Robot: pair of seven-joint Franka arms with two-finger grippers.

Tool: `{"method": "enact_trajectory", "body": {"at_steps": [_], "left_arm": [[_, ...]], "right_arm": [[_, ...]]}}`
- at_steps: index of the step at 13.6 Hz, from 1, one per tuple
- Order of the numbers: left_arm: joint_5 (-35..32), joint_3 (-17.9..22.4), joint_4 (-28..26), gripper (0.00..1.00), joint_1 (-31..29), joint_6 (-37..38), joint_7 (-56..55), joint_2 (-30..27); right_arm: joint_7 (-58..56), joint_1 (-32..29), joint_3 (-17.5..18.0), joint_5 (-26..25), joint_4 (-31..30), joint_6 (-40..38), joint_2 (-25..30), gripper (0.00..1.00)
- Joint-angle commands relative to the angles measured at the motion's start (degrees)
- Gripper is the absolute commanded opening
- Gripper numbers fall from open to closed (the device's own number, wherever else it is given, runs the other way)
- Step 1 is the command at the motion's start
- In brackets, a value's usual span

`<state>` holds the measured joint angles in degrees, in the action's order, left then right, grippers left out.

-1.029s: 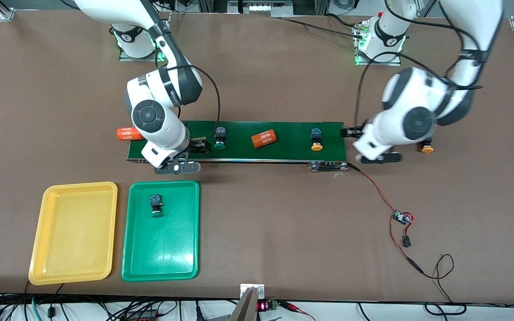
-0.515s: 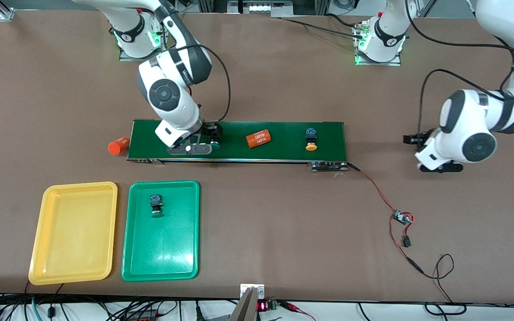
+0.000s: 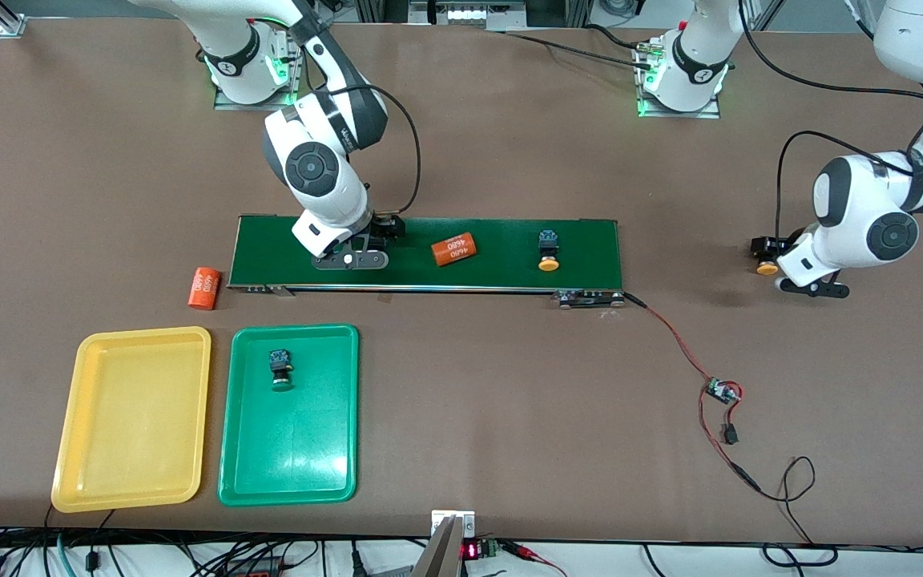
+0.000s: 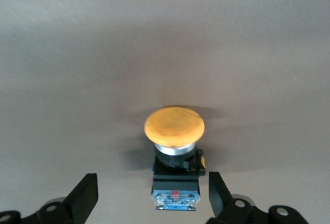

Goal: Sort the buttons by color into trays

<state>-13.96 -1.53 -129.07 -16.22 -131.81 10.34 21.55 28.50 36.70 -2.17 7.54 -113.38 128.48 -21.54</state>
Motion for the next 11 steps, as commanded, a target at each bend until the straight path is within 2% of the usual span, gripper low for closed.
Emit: {"method": "enact_trajectory", "body": {"at_steps": [1, 2, 3, 4, 5, 6, 7, 9, 11], "left_arm": [[-1.07, 0.21, -2.49, 0.92, 0.31, -0.9, 0.73, -1.6], [-1.07, 0.12, -2.85, 0.92, 0.31, -0.9, 0.64, -1.6], [-1.07, 0.12, -2.94, 0.84, 0.31, -0.9, 0.73, -1.6], [-1.07, 0.12, -2.94, 0.61, 0.31, -0.9, 0.82, -1.6], [-1.07, 0.12, -2.85, 0.43, 0.31, -0.9, 1.52, -1.6], [-0.81, 0.12, -2.77, 0.34, 0.31, -0.9, 1.52, -1.51], [-0.29, 0.03, -2.68, 0.27, 0.57, -0.64, 1.26, -1.6], [-0.11, -0.49, -2.06, 0.21, 0.84, -0.11, 1.26, -2.38], [0.07, -2.33, -1.1, 0.23, 0.93, 3.04, 1.0, -4.05]], "right_arm": [[0.5, 0.3, 0.06, -0.24, -2.36, 3.52, -0.43, 1.0], [0.5, 0.3, 0.06, -0.51, -3.07, 4.58, -0.87, 1.0], [0.5, 0.3, -0.03, -0.51, -3.25, 4.94, -1.14, 1.0], [0.42, 0.22, -0.03, -0.51, -3.16, 4.85, -1.31, 0.98], [0.5, -0.13, -0.03, -0.42, -3.08, 4.68, -1.23, 0.71], [0.59, -0.22, -0.03, -0.33, -2.99, 4.5, -1.14, 0.5], [0.5, -0.22, -0.03, -0.25, -2.81, 4.5, -1.14, 0.34], [0.33, -0.4, -0.21, -0.16, -2.11, 4.5, -1.05, 0.25], [0.07, -0.49, -0.12, 0.11, -0.54, 4.41, -1.14, 0.18]]}}
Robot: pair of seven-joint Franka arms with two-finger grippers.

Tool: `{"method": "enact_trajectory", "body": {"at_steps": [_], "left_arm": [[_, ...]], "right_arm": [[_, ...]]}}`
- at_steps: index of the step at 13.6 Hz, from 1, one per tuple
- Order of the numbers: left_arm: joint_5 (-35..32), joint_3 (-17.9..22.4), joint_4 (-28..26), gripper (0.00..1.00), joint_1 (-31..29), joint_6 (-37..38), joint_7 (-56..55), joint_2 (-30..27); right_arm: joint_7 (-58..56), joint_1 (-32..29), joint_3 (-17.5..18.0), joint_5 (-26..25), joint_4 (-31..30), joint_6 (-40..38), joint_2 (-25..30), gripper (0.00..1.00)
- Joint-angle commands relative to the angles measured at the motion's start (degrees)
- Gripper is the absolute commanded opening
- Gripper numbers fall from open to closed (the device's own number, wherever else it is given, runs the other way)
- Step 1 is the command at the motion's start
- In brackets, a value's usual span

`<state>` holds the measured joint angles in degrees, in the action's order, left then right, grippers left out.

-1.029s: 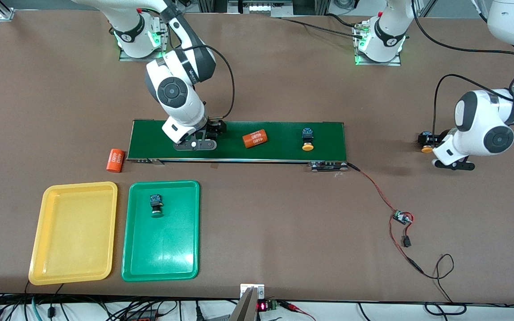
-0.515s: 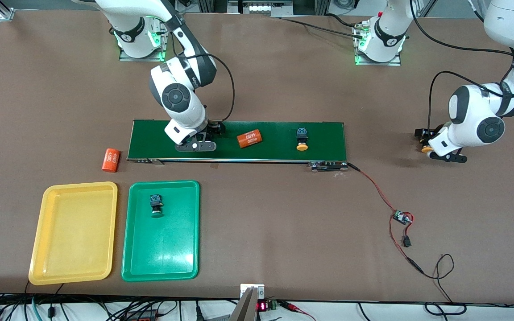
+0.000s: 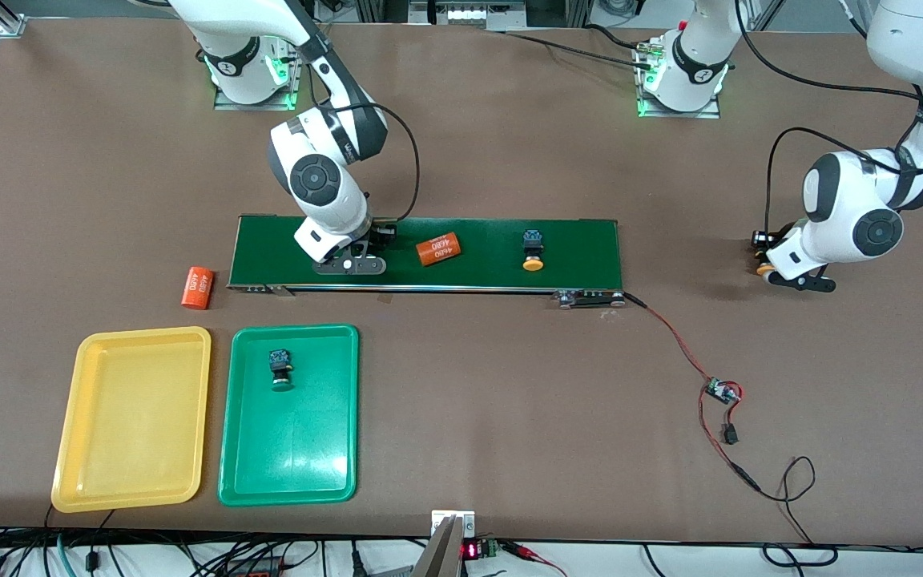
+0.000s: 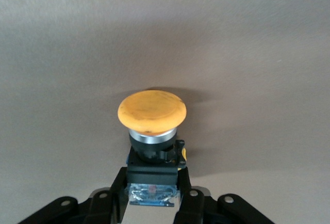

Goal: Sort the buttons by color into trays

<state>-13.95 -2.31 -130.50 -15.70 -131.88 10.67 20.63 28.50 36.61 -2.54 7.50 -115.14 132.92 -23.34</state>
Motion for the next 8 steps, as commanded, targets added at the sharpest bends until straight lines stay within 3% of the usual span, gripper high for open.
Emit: {"method": "enact_trajectory", "body": {"at_steps": [1, 4, 8], "left_arm": [[1.37, -4.25, 2.08, 0.23, 0.41, 7.21, 0.32, -4.01], [12.33, -9.89, 10.68, 0.24, 0.67, 20.84, 0.67, -4.19], [19.2, -18.85, 16.84, 0.24, 3.04, 23.07, -5.18, -2.53]], "right_arm": [[-0.02, -0.49, 0.25, 0.14, 2.11, -0.03, 0.4, 0.17], [-0.55, -2.41, -0.1, 0.15, 7.01, -0.12, -0.39, 0.17], [-3.61, -6.1, -0.89, -2.3, 16.33, -0.56, -5.39, 0.16]]}}
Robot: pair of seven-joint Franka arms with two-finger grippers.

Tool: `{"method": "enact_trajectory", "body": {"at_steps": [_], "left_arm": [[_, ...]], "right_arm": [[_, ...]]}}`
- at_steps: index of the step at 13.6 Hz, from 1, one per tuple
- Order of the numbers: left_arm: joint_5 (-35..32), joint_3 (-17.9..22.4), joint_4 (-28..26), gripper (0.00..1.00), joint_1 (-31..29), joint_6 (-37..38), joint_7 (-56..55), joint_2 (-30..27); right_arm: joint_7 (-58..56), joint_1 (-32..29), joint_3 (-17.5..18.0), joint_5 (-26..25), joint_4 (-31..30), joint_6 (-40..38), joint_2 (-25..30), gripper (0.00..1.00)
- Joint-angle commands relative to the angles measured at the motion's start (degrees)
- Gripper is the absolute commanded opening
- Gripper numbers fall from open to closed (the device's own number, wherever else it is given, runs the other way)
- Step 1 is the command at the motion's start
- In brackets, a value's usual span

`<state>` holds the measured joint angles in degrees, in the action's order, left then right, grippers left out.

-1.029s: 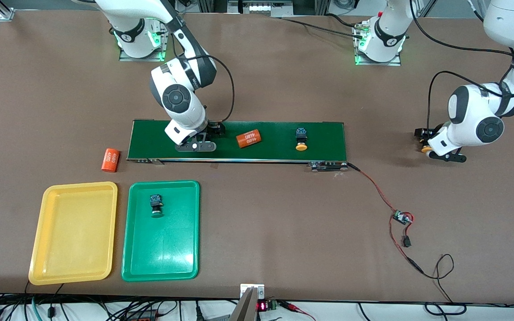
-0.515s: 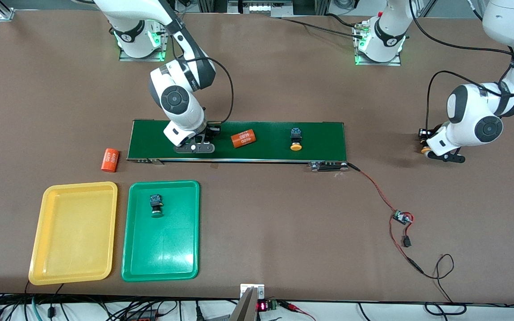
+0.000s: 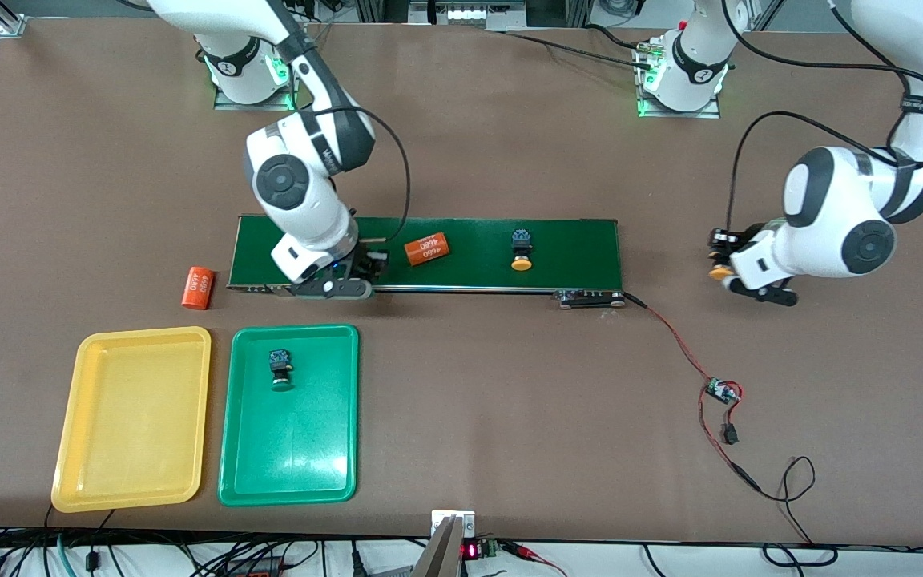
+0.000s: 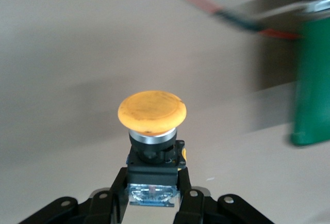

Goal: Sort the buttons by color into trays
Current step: 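Place the green button in the green tray while the left gripper places the yellow button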

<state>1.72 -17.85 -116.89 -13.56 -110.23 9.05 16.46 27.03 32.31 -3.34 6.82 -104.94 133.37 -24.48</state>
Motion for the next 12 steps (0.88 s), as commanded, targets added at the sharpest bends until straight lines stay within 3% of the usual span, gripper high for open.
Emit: {"method": "enact_trajectory", "body": {"at_steps": [1, 5, 8, 9, 10, 12], "left_arm": [[5.64, -4.99, 4.9, 0.24, 2.91, 1.24, -8.56, 2.35], [6.01, -7.63, 5.8, 0.24, 10.65, -5.07, -20.46, 6.3], [5.84, -7.82, 4.92, 0.3, 12.5, -7.02, -22.94, 8.68], [5.84, -7.82, 4.91, 0.46, 12.68, -7.02, -22.94, 9.2], [5.84, -7.82, 4.74, 0.99, 12.69, -6.85, -23.29, 9.38], [5.84, -7.82, 4.91, 1.0, 12.51, -5.18, -23.29, 8.16]], "right_arm": [[-2.51, -2.59, -0.17, -4.07, 9.19, -1.62, -6.61, 0.16], [-9.17, -7.86, -0.18, -5.77, 17.73, -2.77, -14.61, 0.17], [-10.07, -8.75, -0.17, -5.68, 21.43, -1.89, -19.01, 0.17], [-10.07, -8.93, -0.18, -5.68, 22.05, -1.1, -20.16, 0.18], [-10.07, -8.84, -0.18, -5.77, 21.97, 0.56, -20.6, 0.18], [-9.9, -8.67, -0.09, -5.77, 22.14, 5.38, -23.32, 0.18]]}}
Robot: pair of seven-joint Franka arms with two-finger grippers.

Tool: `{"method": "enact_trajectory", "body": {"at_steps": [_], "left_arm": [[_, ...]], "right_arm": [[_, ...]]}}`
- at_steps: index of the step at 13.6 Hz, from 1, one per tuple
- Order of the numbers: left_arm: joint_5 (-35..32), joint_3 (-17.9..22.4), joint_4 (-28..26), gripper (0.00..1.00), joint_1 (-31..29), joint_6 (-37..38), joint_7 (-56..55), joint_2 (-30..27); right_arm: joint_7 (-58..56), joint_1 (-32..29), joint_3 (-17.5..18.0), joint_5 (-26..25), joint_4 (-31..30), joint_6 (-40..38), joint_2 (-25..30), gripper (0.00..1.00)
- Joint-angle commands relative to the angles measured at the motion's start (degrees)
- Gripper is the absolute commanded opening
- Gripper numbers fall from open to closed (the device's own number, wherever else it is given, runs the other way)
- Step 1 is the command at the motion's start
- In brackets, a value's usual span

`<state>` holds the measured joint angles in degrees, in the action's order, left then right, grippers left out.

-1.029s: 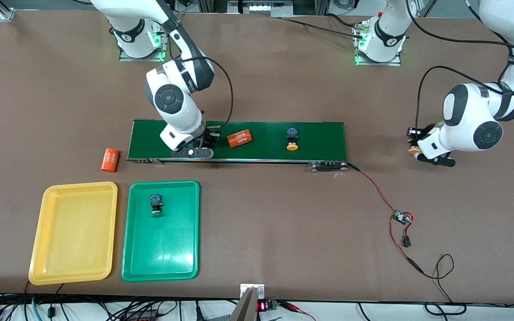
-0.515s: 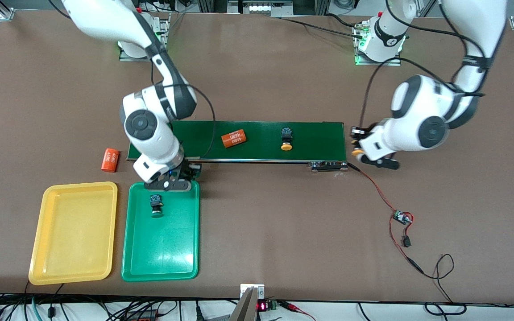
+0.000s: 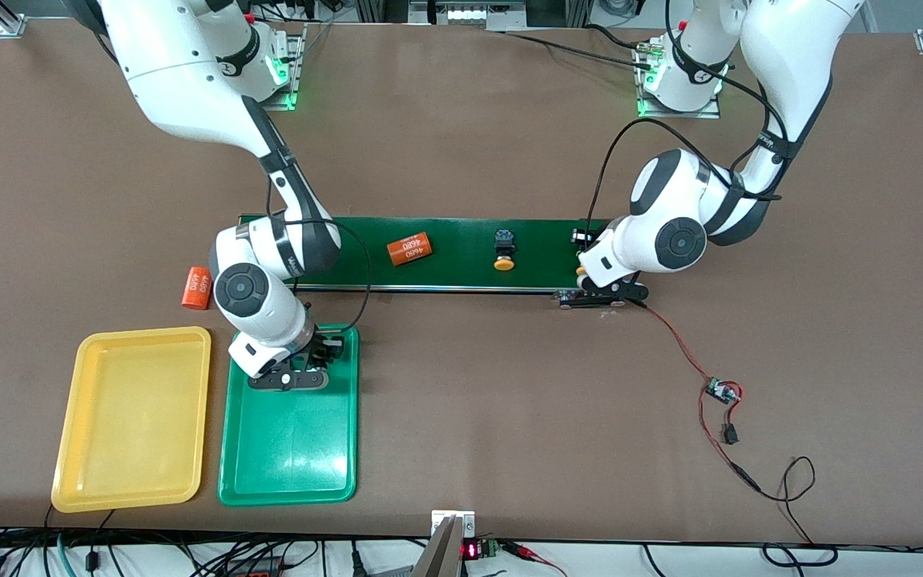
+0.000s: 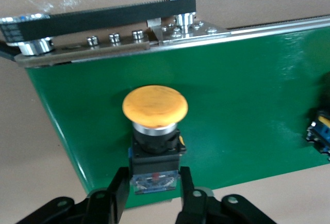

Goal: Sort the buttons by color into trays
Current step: 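Place the green button in the green tray while the left gripper places the yellow button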

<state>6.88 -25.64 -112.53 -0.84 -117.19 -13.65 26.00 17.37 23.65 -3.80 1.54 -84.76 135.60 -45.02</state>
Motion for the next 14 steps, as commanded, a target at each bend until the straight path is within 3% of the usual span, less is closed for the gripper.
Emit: {"method": "enact_trajectory", "body": {"at_steps": [1, 3, 4, 5, 6, 8, 12, 14], "left_arm": [[0.67, -0.02, 0.99, 1.0, -0.65, 3.27, -0.58, -2.52], [0.5, 0.24, 2.83, 1.0, -2.05, 6.51, -0.58, -6.47], [0.15, 0.68, 4.58, 1.0, -2.41, 9.58, -0.58, -8.75], [-0.38, 2.6, 6.34, 1.0, -2.41, 12.83, -0.5, -10.51], [-2.47, 6.1, 6.97, 1.0, -1.36, 15.12, -0.23, -13.05], [-7.57, 11.91, 6.97, 1.0, -0.04, 15.67, 2.65, -16.32], [-12.84, 19.3, 7.24, 1.0, 2.24, 16.37, 4.34, -26.25], [-13.65, 20.11, 13.17, 1.0, 2.16, 22.32, 5.12, -25.4]], "right_arm": [[-0.67, -0.09, 0.29, -0.66, 1.88, 5.79, -4.01, 0.19], [-0.93, -0.09, 0.29, -1.01, 1.87, 6.17, -4.28, 0.22], [-1.28, -0.18, 0.37, -0.93, 1.87, 6.34, -4.28, 0.35], [-0.59, -0.18, 0.37, -0.41, 1.87, 6.09, -4.11, 0.89], [-0.15, 0.08, 0.37, -0.31, 1.87, 5.56, -3.67, 1.0], [0.12, 0.0, 0.37, -0.14, 1.79, 3.2, -1.31, 1.0], [0.55, 0.61, 0.37, -0.05, 0.47, -8.65, 5.72, 1.0], [4.23, 1.14, 0.64, -0.05, -0.76, -14.81, 9.41, 1.0]]}}
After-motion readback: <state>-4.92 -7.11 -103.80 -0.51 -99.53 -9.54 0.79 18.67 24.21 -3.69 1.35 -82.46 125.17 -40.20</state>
